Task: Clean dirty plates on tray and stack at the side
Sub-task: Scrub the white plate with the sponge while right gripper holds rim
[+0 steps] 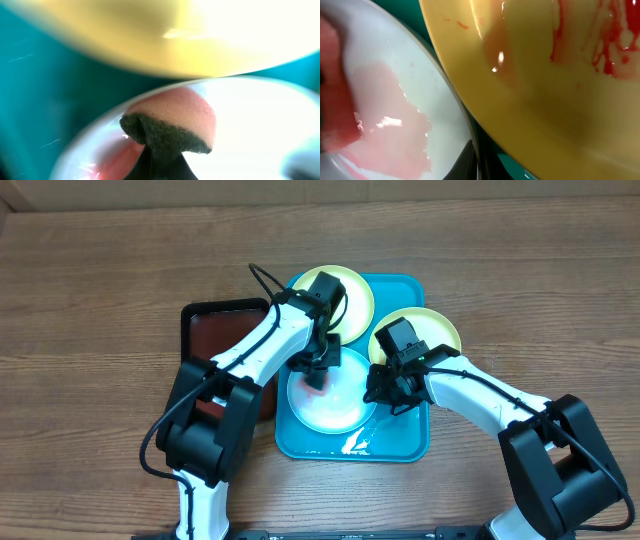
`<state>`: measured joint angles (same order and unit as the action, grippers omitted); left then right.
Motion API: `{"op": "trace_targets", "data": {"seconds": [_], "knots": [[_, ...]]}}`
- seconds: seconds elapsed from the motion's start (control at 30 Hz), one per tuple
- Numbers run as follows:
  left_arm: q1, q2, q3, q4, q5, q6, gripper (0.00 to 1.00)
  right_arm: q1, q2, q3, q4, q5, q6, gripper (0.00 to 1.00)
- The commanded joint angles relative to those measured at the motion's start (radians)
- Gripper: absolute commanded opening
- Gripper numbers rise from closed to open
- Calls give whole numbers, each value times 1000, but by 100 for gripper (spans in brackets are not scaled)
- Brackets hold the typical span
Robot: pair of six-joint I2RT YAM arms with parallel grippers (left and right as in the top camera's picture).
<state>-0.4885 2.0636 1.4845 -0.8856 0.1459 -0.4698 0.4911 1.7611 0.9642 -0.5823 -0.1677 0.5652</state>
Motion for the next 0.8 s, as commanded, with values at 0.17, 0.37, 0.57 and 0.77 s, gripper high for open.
{"op": "trace_targets", "data": {"seconds": [0.17,0.37,0.57,0.77], "knots": [[-50,87,22,-42,336,37,4,-16,35,-14,-21,86,4,4],[-14,77,79,-243,132,37,4,-16,35,-14,-22,87,4,4],[5,78,126,-353,-338,36,4,-16,35,-14,-22,89,4,4],[5,78,119,-262,-420,37,4,-16,35,-14,-22,89,4,4]]}}
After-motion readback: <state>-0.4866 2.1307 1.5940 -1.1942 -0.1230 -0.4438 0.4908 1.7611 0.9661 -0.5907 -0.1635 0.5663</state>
